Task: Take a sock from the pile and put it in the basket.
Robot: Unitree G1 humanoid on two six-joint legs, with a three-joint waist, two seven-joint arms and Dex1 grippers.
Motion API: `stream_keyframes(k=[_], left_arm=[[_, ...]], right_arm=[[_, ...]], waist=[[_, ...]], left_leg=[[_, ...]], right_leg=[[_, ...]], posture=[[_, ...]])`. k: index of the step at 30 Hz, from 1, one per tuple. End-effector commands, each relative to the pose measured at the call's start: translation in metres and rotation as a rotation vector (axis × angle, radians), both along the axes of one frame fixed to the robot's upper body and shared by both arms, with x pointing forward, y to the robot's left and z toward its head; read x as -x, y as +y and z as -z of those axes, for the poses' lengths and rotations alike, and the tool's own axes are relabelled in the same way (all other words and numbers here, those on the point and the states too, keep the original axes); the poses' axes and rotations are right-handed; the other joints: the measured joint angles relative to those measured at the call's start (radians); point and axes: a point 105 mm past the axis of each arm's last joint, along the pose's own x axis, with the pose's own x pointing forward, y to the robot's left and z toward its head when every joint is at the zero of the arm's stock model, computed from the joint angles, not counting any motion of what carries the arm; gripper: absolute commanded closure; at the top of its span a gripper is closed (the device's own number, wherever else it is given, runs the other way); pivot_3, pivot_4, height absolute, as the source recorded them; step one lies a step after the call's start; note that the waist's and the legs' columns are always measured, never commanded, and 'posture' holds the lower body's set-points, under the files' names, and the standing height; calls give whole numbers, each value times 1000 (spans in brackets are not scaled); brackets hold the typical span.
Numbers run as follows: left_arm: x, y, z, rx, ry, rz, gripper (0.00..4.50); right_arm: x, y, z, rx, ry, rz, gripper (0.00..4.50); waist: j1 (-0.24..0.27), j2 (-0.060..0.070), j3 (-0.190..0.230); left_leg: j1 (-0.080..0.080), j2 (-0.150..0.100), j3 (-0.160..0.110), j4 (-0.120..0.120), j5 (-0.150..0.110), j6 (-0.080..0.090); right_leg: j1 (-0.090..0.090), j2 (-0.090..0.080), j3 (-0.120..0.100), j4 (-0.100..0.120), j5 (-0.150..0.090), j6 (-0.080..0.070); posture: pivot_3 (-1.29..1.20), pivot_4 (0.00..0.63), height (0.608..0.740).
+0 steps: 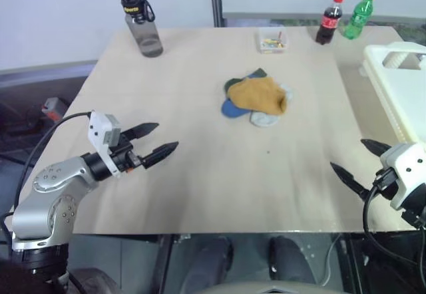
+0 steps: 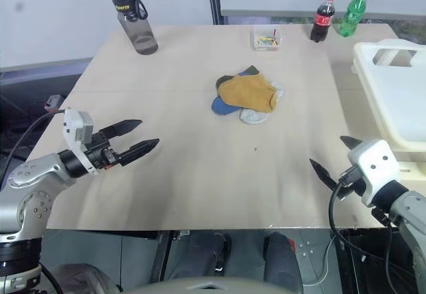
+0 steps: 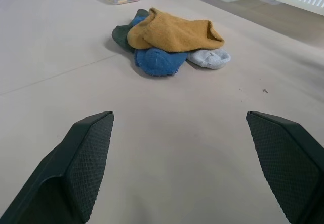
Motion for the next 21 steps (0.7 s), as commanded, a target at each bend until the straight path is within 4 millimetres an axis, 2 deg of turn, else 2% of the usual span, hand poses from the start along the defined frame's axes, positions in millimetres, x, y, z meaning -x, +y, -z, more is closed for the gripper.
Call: stream_keyframes(k=[1, 4, 8, 15, 21], left_arm=[[-1, -5, -13, -3, -45, 20, 24], [-4, -14, -16, 15, -59, 29, 24], [-6, -24, -18, 21, -60, 40, 24], [-5, -46, -25, 32, -97, 88, 24], [-4, -52, -22, 37, -109, 76, 24]], right_arm=[[2, 5, -13, 14, -50, -23, 0], [-6, 10, -14, 1, -60, -35, 0], [-27, 22, -13, -26, -62, -48, 0], [-96, 76, -13, -62, -106, -158, 0], [-153, 114, -10, -57, -149, -187, 0]], waist=[[0, 0, 0], [-1, 0, 0], [-4, -1, 0], [-7, -3, 1], [-14, -4, 1]], left_leg=[[0, 0, 0, 0, 0, 0], [0, 0, 0, 0, 0, 0], [0, 1, 0, 0, 0, 0], [0, 1, 1, 0, 0, 0], [-2, 1, 1, 0, 3, -5]], right_leg=[[0, 0, 0, 0, 0, 0], [0, 0, 0, 0, 0, 0], [0, 0, 0, 0, 0, 0], [-1, 1, 0, 0, 1, -1], [-2, 2, 0, -2, 2, -3]], posture=[[0, 150, 740], [0, 150, 740], [0, 150, 740], [0, 150, 740], [0, 150, 740]])
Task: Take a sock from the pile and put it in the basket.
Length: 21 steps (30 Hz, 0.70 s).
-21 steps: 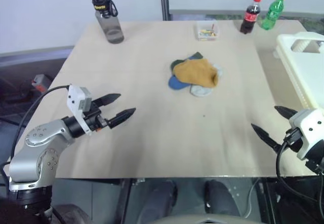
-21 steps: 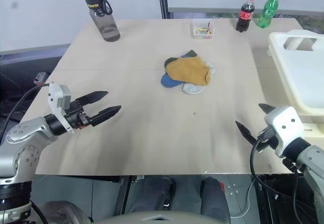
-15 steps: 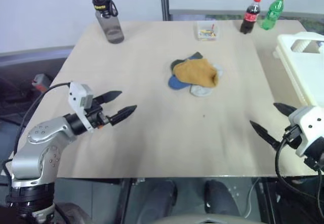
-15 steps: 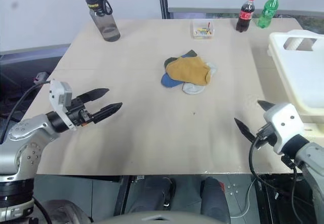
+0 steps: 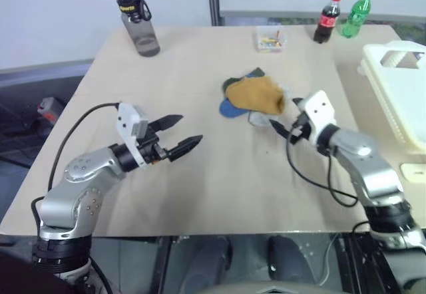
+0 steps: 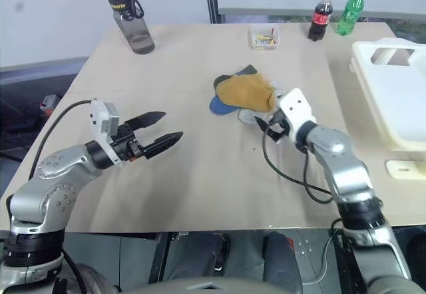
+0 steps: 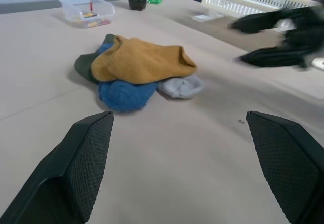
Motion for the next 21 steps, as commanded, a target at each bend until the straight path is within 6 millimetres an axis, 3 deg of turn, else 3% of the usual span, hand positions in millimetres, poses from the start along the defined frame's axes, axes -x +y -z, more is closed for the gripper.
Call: stream_keyframes(k=[1, 4, 7, 9, 21], left_arm=[[5, -3, -9, -9, -60, -8, 24], [8, -3, -8, -5, -61, -22, 24], [10, 1, -8, -7, -64, -44, 0], [12, 2, -8, -5, -65, -52, 0], [19, 8, -8, -3, -65, -91, 0]], right_arm=[[-26, 16, -12, -6, -82, -3, 0], [-37, 28, -11, 3, -92, -34, 0], [-43, 39, -10, 7, -99, -60, 827], [-46, 44, -7, 16, -99, -72, 1607], [-66, 57, 8, 36, -74, -74, 1607]], waist=[[-10, 0, 0], [-16, -1, 0], [-18, -1, 0], [-20, -1, 0], [-28, 0, 0]], left_leg=[[0, 0, 0, 0, 0, 0], [-1, 0, 0, 0, 0, 0], [-1, 0, -1, -1, 0, -1], [0, 0, -1, -1, 0, -1], [2, 3, 1, -1, 0, -1]], right_leg=[[0, 0, 0, 0, 0, 0], [0, 1, 1, -2, 0, 0], [0, 1, 1, -2, 0, 0], [0, 2, 1, -2, 1, -1], [0, 6, 3, -1, 3, -4]], posture=[[0, 150, 740], [0, 150, 740], [0, 150, 740], [0, 150, 740], [0, 150, 740]])
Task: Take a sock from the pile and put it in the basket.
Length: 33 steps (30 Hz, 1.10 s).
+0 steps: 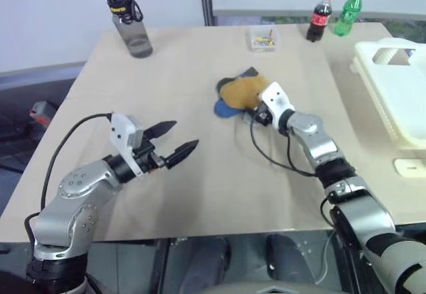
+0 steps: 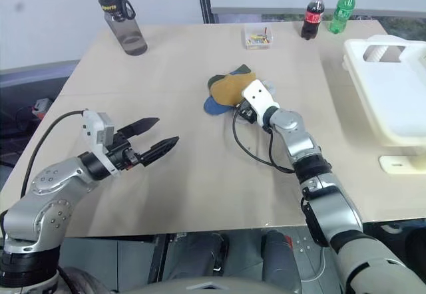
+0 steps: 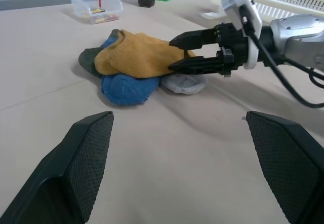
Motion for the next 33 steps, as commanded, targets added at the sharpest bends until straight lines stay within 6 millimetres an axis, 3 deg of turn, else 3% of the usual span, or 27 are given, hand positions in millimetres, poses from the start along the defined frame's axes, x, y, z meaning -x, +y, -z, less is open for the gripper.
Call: stream_keyframes(k=[1, 4, 8, 9, 17, 25, 29, 33], left_arm=[[5, 0, -15, -7, -65, 0, 0], [5, 2, -15, -8, -65, -6, 0], [4, 3, -15, -8, -66, -9, 0], [4, 3, -15, -9, -66, -9, 0], [5, 5, -12, -7, -60, -16, 0], [4, 10, 1, -14, -8, -27, 0], [1, 12, 16, -25, 57, -42, 0], [5, 8, 27, -52, 117, 2, 0]], right_arm=[[-4, 3, -13, -15, -53, -14, 1607], [-6, 4, -12, -14, -48, -14, 2356], [-8, 3, -13, -10, -49, -14, 4260], [-8, 2, -13, -11, -50, -15, 4464], [8, 6, -26, -28, -73, -102, 4464], [74, 8, -12, 95, 54, -284, 4464], [116, -3, 3, 242, 134, -354, 4464], [141, -13, 20, 349, 219, -341, 4464]], waist=[[-2, 0, 0], [-9, 0, 0], [-15, 0, 0], [-16, 0, 0], [-16, 0, 0], [-9, 0, 0], [-3, 0, 0], [3, 0, 0]], left_leg=[[0, 0, 0, 0, 0, 0], [0, 0, 1, 0, 0, 0], [0, 0, 1, 0, 0, 0], [0, 0, 1, 0, 0, 0], [0, 2, 2, 0, 0, -1], [0, 4, 3, 0, -1, -2], [1, 5, 4, 0, -2, -1], [1, 6, 6, 0, -4, 2]], right_leg=[[0, 0, 0, 0, 0, 0], [0, 0, 1, 0, 0, 0], [0, 0, 1, 0, 0, 0], [0, 0, 1, 0, 0, 0], [-1, 2, 3, 0, 0, 0], [-1, 4, 3, -1, 0, 0], [-1, 5, 4, -1, 0, 0], [-1, 5, 5, -1, 0, 0]], posture=[[0, 150, 740], [0, 150, 740], [0, 150, 740], [0, 150, 740], [0, 150, 740], [0, 150, 740], [0, 150, 740], [0, 150, 740]])
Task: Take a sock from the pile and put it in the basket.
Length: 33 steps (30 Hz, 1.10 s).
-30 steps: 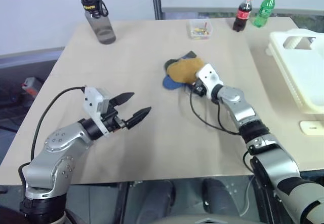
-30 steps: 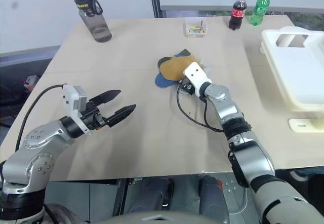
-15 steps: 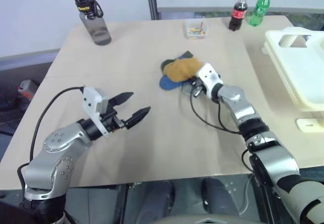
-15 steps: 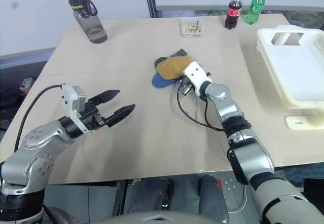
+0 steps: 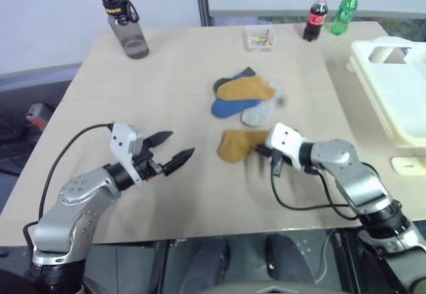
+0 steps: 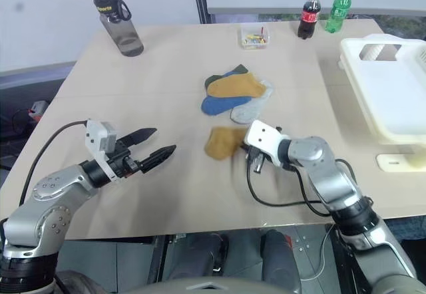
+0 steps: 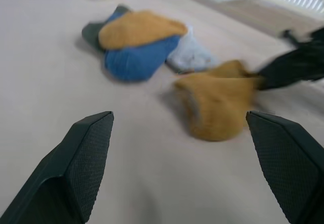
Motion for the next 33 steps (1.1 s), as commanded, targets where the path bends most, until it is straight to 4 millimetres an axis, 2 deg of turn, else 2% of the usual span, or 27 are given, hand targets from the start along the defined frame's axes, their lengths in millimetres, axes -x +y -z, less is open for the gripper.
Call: stream_keyframes(k=[1, 4, 5, 7, 8, 13, 18, 19, 22, 23, 25, 26, 29, 30, 31, 33], left_arm=[[5, -5, 5, -26, 42, 56, 0], [5, -12, 10, -22, 68, 88, 0], [4, -15, 14, -23, 88, 92, 0], [1, -22, 22, -33, 106, 105, 0], [-2, -29, 27, -37, 122, 115, 0], [-18, -63, 42, -47, 131, 183, 0], [-30, -85, 52, -79, 133, 248, 0], [-33, -89, 53, -80, 130, 256, 253], [-39, -97, 49, -62, 123, 285, 1022], [-40, -97, 48, -63, 123, 289, 1573], [-42, -95, 46, -66, 119, 293, 2350], [-43, -94, 45, -68, 119, 293, 2914], [-42, -86, 39, -54, 111, 290, 4210], [-43, -81, 36, -46, 107, 272, 4419], [-44, -75, 32, -46, 100, 249, 4419], [-40, -51, 22, -99, 103, 222, 4419]], right_arm=[[24, 1, 3, 69, 37, -19, 4464], [28, 0, 6, 39, 91, 32, 4464], [28, 0, 5, 34, 95, 45, 3861], [26, 0, 3, 27, 80, 74, 3074], [27, -2, 0, 10, 67, 99, 2467], [45, -23, -21, -63, 24, 155, 2402], [57, -44, -30, -97, 1, 231, 2402], [57, -48, -33, -126, -2, 255, 2413], [63, -52, -37, -163, 3, 275, 1679], [63, -52, -38, -168, -1, 281, 1090], [67, -54, -40, -185, -5, 288, 340], [67, -54, -41, -193, -10, 292, 0], [68, -54, -43, -210, -27, 301, 0], [69, -54, -43, -216, -28, 299, 0], [69, -53, -44, -222, -27, 296, 0], [71, -53, -44, -234, -27, 286, 0]], waist=[[6, 0, 0], [12, 0, 0], [13, 0, 0], [17, -1, 0], [18, 0, 0], [42, -1, -1], [41, -2, -2], [39, -2, -2], [40, -2, -2], [40, -2, -2], [39, -3, -2], [39, -2, -2], [39, -3, -2], [39, -3, -2], [39, -3, -2], [37, -3, -1]], left_leg=[[0, 0, 0, 0, 0, 0], [0, 1, 1, 0, 0, 0], [0, 1, 1, 0, 0, 0], [0, 1, 1, 0, 0, 0], [0, 1, 1, 1, 0, 0], [-1, 1, 1, 1, 0, -1], [-2, 1, 2, 2, 0, -2], [-1, 1, 3, 2, -1, -1], [-1, 2, 4, 2, -1, 0], [-1, 2, 4, 2, -1, 0], [-1, 2, 4, 2, -1, 0], [-1, 2, 4, 2, -1, -1], [-1, 2, 4, 2, -1, -1], [-1, 2, 5, 2, -1, -1], [-1, 2, 4, 2, -1, -1], [-1, 2, 4, 2, -1, 0]], right_leg=[[0, 0, 0, 0, 0, 0], [0, 1, 0, 0, 0, 0], [0, 1, 0, 0, 0, 0], [0, 0, 1, 0, 0, 0], [0, 1, 1, 0, 1, 0], [0, 0, 0, -2, 1, 1], [1, 1, 1, -5, 3, 4], [1, 1, 1, -5, 3, 4], [1, 2, 2, -4, 3, 3], [1, 2, 2, -4, 4, 3], [1, 2, 2, -4, 4, 3], [1, 2, 2, -4, 4, 3], [1, 2, 2, -4, 4, 3], [1, 2, 3, -4, 4, 3], [1, 2, 3, -4, 4, 3], [1, 2, 2, -4, 4, 3]], posture=[[0, 150, 740], [0, 150, 740], [0, 150, 740], [0, 150, 740], [0, 150, 740], [0, 150, 740], [0, 150, 740], [0, 150, 740], [0, 150, 740], [0, 150, 740], [0, 150, 740], [0, 150, 740], [0, 150, 740], [0, 150, 740], [0, 150, 740], [0, 150, 740]])
